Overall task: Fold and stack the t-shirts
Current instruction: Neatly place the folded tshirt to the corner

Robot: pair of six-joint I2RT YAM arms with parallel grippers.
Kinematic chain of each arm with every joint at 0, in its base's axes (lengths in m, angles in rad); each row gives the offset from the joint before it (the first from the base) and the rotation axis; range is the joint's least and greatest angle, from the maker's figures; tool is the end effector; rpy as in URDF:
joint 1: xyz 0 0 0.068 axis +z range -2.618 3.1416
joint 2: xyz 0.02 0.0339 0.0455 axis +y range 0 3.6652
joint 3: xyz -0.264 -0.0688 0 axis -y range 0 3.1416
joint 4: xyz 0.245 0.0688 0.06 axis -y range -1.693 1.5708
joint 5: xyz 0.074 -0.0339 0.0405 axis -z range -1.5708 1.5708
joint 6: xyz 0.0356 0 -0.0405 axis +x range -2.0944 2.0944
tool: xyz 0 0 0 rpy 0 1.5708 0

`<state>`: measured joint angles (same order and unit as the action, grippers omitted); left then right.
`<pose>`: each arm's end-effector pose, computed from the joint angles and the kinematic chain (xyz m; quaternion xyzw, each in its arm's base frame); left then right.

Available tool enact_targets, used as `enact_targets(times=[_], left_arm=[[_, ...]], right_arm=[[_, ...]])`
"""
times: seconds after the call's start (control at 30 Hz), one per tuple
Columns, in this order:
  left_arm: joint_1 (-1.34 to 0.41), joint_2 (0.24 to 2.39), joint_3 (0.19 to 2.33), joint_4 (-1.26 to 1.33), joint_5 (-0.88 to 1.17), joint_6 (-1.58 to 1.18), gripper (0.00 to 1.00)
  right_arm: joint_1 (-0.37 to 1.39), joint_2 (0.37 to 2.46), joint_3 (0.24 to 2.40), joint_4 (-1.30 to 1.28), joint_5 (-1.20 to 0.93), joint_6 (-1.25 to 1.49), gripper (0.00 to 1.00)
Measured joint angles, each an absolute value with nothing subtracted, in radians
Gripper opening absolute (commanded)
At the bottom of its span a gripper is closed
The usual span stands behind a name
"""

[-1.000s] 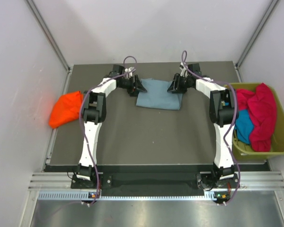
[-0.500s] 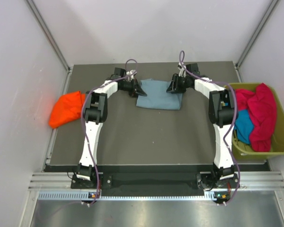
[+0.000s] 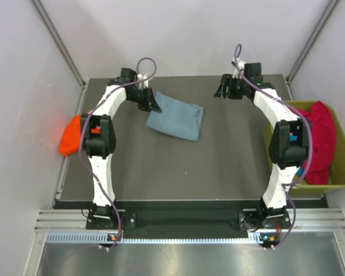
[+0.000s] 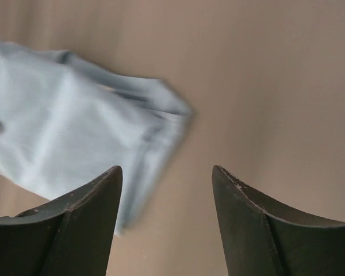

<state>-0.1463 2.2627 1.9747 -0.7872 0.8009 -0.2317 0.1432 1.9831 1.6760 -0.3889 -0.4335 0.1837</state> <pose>0.4784 -0.0963 0.2178 0.0574 0.8960 -0.4136 0.1508 0.4522 0.0803 0.2703 -0.0732 0.8863 0.2595 0.3765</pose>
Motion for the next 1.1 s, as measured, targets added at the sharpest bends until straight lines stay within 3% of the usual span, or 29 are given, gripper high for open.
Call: enact_targets(times=[0.53,0.8,1.1], left_arm=[[-0.001,1.932,1.853,-1.121,0.507,0.085,0.00],[0.138,1.748,1.812,-1.187,0.408,0.146,0.00],[0.233,1.723,1.819,-1.217,0.342,0.179,0.00]], right_arm=[[0.099,1.781,1.418,-0.419,-0.355,0.127,0.66],[0.076,1.755,1.401,-0.411,-0.384,0.167,0.66],[0.069,1.762,1.404,-0.404,-0.415,0.213,0.65]])
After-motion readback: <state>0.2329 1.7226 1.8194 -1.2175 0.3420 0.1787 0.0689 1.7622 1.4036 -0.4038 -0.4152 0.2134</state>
